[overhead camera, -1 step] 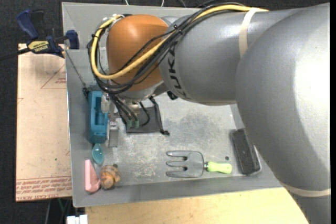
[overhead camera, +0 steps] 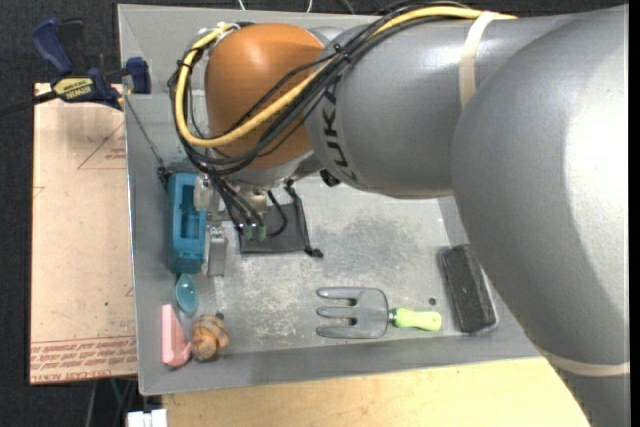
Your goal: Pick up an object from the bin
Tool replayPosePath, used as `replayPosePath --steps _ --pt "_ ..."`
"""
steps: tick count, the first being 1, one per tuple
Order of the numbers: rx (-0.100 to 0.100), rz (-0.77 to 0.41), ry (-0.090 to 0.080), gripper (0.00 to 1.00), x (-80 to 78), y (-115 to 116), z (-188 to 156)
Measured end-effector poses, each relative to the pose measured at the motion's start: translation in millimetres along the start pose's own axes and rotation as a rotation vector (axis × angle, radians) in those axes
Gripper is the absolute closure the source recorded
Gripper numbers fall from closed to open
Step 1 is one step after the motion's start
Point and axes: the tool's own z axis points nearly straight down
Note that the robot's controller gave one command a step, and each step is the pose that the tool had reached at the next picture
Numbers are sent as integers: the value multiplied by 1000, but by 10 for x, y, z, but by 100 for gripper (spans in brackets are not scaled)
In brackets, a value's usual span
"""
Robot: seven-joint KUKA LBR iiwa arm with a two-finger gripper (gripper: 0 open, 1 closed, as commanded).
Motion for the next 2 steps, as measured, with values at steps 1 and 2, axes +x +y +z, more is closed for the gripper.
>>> replayPosePath --steps 1,2 --pt "-2 -134 3 0 35 -363 -75" --pt "1 -124 0 0 -16 -786 -169"
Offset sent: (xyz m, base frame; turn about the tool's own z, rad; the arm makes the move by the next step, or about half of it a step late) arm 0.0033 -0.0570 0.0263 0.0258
